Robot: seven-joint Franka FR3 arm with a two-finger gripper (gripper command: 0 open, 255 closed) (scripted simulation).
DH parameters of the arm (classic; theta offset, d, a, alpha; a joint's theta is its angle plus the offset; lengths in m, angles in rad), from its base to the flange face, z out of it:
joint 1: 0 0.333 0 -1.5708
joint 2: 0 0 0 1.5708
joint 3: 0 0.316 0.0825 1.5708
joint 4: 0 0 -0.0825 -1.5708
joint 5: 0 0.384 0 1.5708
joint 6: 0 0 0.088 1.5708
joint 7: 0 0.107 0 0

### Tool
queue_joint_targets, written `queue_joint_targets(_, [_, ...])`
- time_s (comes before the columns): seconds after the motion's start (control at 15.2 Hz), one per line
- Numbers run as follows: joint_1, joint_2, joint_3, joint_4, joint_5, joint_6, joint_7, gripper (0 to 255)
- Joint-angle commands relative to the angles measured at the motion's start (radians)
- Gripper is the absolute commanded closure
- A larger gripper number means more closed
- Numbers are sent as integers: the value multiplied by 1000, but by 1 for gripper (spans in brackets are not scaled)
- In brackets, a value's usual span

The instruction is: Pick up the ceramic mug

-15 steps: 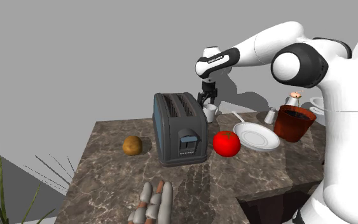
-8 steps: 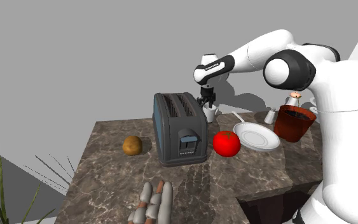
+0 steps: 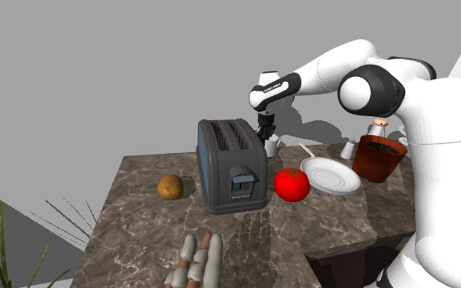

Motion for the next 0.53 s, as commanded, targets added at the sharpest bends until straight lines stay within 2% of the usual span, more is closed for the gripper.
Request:
queue_joint_targets(0.0, [0, 0, 0, -1, 0, 0, 0, 255])
queue_joint_targets(0.46, [0, -20, -3, 24, -4, -45, -1, 255])
